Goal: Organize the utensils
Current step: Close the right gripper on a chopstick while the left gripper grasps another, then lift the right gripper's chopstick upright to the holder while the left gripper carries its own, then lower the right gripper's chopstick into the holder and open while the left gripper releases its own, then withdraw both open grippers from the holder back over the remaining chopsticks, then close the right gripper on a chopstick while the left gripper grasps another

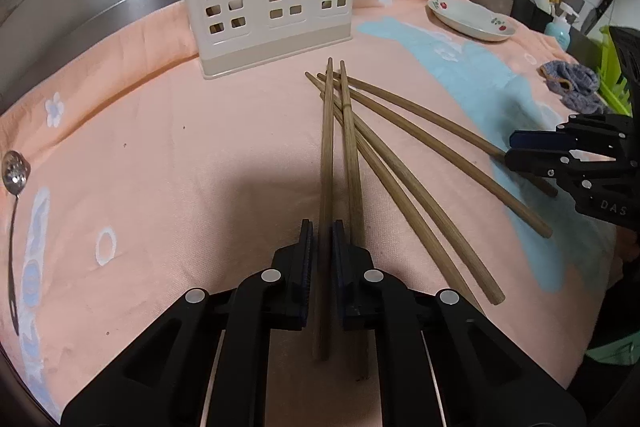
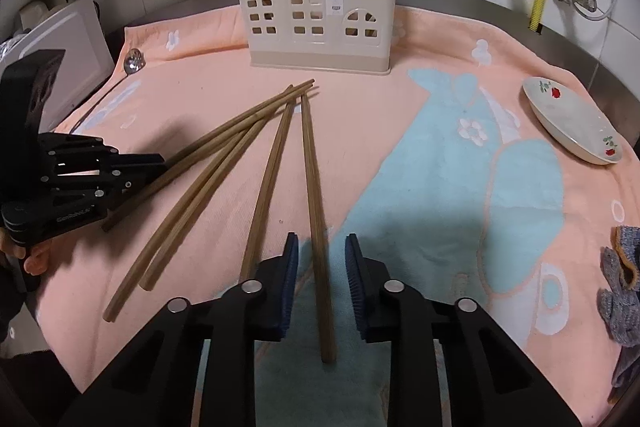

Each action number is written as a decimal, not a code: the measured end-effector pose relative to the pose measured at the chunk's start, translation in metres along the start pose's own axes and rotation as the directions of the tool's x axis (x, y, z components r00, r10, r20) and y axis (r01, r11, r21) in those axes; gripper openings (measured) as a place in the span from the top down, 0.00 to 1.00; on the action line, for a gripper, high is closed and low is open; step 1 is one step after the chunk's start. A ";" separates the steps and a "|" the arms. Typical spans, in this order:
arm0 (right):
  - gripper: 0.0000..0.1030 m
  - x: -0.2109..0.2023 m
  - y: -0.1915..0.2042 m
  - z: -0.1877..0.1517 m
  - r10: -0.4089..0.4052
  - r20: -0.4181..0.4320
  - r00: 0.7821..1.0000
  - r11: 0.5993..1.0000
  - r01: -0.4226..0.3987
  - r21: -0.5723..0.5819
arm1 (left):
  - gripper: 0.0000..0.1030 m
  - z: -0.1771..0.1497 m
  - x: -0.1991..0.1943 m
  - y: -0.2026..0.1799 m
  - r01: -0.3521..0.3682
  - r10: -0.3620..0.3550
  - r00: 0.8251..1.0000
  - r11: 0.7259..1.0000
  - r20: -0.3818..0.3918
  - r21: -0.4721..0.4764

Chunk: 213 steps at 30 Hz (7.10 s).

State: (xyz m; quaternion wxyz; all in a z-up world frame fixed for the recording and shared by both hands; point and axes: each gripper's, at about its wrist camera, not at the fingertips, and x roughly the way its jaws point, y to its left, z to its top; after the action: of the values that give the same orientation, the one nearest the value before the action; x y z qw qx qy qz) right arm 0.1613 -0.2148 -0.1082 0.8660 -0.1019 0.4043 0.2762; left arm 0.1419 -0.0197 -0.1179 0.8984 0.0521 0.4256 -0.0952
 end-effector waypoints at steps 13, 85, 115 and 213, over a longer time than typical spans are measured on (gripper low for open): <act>0.93 0.011 0.013 0.000 -0.075 0.004 0.997 0.992 0.075 -0.101 | 0.94 0.001 0.000 -0.002 -0.004 0.004 1.000 1.000 -0.004 -0.005; 0.93 -0.099 -0.023 0.269 -0.026 0.321 0.947 0.995 0.057 -0.087 | 0.95 0.224 -0.141 0.082 -0.064 0.097 0.913 0.993 0.397 -0.094; 0.63 -0.060 -0.038 0.254 -0.047 0.276 0.960 0.998 0.058 -0.032 | 0.77 0.208 -0.114 0.090 -0.040 0.088 0.934 0.989 0.346 -0.142; 0.93 -0.004 0.036 -0.018 0.023 0.024 0.999 0.998 -0.025 0.062 | 0.75 -0.021 -0.032 -0.007 0.049 -0.045 0.998 0.995 0.042 -0.086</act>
State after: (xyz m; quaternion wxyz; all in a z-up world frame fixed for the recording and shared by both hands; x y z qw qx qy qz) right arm 0.1274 -0.1935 -0.1151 0.8699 -0.0670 0.4038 0.2750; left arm 0.1050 -0.0186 -0.1065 0.9056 0.0011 0.4124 -0.0987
